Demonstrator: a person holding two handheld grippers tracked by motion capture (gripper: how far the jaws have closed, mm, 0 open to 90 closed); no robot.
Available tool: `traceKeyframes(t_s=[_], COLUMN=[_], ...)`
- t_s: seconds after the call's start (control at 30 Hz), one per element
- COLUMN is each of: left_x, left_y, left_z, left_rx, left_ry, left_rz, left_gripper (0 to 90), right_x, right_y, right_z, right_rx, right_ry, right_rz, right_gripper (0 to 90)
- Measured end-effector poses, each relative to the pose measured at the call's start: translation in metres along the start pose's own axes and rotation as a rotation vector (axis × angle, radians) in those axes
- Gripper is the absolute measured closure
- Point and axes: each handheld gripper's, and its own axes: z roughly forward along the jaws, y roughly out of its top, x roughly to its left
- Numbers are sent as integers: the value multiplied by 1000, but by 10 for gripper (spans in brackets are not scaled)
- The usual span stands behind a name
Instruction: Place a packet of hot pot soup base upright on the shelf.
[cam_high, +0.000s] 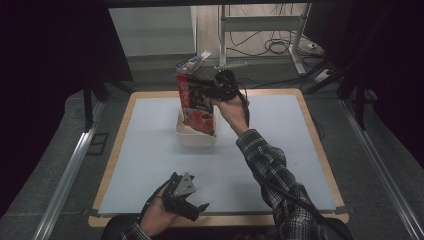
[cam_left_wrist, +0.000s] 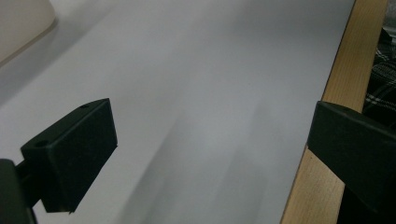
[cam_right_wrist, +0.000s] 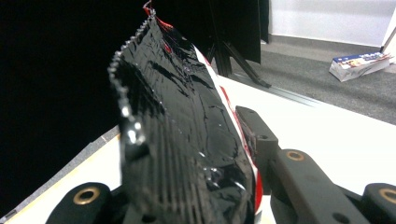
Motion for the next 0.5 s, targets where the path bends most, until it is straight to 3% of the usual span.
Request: traceKeyframes(t_s=[0.5], left_x=[-1], left_y=[0], left_z=[2], left_rx=[16], left_ry=[-3], left_rz=[8], left_gripper=[13], right_x=[3], right_y=[-13], right_z=[11], right_rx=[17], right_ry=[-10], right_rz=[-18], right_gripper=[695])
